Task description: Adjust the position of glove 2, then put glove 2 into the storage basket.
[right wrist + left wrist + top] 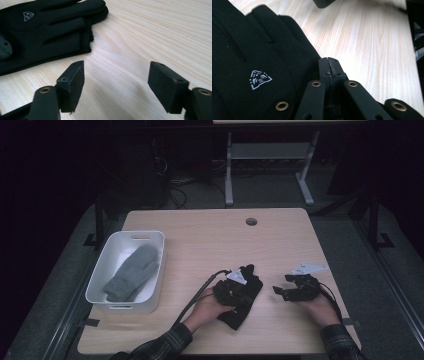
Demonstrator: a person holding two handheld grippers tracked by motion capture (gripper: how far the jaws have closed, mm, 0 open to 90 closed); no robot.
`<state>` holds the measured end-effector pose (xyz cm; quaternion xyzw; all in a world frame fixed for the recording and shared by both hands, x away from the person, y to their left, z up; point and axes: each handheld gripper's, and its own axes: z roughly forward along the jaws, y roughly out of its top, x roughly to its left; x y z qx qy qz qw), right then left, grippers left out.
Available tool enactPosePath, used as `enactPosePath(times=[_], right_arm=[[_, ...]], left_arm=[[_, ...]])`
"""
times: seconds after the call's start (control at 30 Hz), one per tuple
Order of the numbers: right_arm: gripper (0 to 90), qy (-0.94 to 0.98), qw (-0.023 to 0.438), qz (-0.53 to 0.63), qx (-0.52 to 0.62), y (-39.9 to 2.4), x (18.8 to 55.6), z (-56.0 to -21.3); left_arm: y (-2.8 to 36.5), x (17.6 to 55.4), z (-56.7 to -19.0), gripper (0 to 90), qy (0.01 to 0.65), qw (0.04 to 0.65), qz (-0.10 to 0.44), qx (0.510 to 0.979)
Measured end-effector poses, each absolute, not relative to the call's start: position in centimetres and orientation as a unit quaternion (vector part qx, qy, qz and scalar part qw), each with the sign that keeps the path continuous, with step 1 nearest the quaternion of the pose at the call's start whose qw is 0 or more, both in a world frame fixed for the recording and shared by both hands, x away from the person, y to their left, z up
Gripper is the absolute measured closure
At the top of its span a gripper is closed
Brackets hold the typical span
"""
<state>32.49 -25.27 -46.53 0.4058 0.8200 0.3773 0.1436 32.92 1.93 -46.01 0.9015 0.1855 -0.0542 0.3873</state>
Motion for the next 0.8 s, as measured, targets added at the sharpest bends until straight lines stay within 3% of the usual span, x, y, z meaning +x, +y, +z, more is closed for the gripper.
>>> enactPosePath(times=[0.53, 0.63, 0.8], right_arm=[[24.4, 0.817, 0.148, 0.372, 0.415, -25.6, 32.6, -46.8], [23.3, 0.818, 0.150, 0.369, 0.415, -25.6, 32.6, -46.9], [20.3, 0.817, 0.153, 0.363, 0.421, -25.6, 32.7, -47.2]], left_arm=[[6.1, 31.8, -44.9, 88.1, 0.179, 0.351, -0.051, 0.918], [6.9, 31.9, -44.4, 75.2, 0.186, 0.360, -0.043, 0.913], [7.9, 32.9, -43.8, 45.8, 0.215, 0.366, 0.002, 0.905]])
